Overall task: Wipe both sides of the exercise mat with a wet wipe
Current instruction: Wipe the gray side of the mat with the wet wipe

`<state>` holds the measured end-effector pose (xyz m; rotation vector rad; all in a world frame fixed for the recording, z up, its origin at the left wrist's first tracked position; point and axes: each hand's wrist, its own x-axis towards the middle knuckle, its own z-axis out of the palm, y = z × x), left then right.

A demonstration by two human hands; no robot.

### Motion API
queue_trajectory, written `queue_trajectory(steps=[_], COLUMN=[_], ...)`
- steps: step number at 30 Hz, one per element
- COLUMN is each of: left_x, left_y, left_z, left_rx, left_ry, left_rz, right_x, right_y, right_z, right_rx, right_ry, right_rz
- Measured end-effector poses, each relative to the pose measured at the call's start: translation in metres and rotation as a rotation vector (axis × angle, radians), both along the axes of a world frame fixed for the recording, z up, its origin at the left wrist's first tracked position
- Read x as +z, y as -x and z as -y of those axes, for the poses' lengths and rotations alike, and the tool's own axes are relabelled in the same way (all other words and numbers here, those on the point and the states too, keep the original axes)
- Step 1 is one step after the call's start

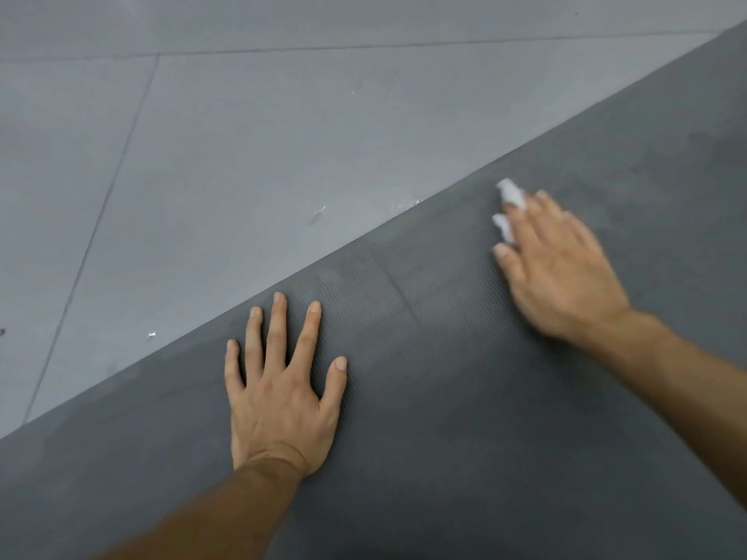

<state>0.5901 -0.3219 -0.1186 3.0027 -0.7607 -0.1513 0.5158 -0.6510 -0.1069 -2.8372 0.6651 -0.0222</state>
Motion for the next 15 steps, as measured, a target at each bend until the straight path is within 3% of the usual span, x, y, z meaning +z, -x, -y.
queue_trajectory(steps=[3,6,15], left_x=[0.002,0.004,0.01], left_y=[0.0,-0.001,-0.008], left_z=[0.001,0.001,0.007], left_rx=[-0.018,-0.045,-0.201], left_ry=[-0.014,-0.029,-0.066], left_rz=[-0.016,-0.036,-0.09], right_x=[0.002,0.007,0.015], right_y=[0.001,-0.002,0.053], right_z=[0.028,0.0,-0.124], right_rx=[-0.094,-0.073,0.33], right_ry=[-0.041,-0.088,-0.025], right_rz=[-0.038,-0.055,-0.121])
